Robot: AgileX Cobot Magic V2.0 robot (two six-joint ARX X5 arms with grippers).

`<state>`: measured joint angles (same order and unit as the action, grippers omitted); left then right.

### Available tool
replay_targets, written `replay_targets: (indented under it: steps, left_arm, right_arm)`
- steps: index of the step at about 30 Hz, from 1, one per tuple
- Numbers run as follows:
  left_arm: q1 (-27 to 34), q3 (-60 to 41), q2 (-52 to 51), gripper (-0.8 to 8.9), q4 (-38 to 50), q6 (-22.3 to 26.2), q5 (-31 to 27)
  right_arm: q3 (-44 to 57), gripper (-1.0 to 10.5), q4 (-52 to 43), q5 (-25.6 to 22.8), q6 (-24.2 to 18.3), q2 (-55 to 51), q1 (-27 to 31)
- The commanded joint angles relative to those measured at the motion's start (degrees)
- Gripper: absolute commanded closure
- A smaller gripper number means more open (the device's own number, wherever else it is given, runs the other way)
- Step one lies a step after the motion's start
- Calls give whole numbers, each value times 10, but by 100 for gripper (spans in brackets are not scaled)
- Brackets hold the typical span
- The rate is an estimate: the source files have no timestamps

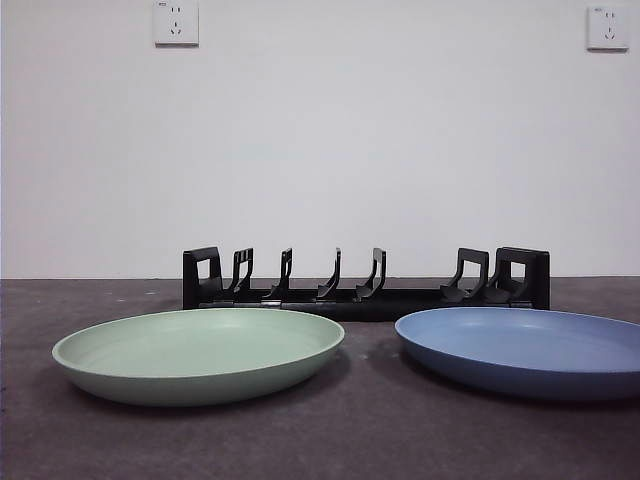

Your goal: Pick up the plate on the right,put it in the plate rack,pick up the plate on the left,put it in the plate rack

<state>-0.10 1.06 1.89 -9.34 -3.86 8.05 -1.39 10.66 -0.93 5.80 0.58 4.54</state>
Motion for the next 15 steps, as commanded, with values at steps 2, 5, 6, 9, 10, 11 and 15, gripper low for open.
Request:
replay_targets:
  steps: [2, 5, 6, 9, 10, 11, 15]
  left_arm:
    - [2, -6, 0, 818, 4, -61, 9]
    - [2, 0, 0, 820, 2, -83, 36]
    - [2, 5, 0, 820, 1, -92, 44]
    - [2, 24, 2, 820, -12, -110, 46]
    - [2, 36, 5, 820, -19, -112, 46]
    - [2, 45, 9, 820, -24, -112, 46]
    - [2, 94, 39, 820, -42, -112, 59]
  right_arm:
    - [4, 947, -13, 2, 40, -1, 0]
    - [-7, 957, -13, 14, 84, -1, 0]
    - [-14, 958, -13, 15, 102, -1, 0]
    - [-42, 959, -12, 16, 123, 4, 0]
    - [-57, 959, -10, 21, 122, 10, 0]
    - [-70, 959, -5, 25, 122, 16, 0]
    - [-135, 959, 26, 48, 122, 61, 0]
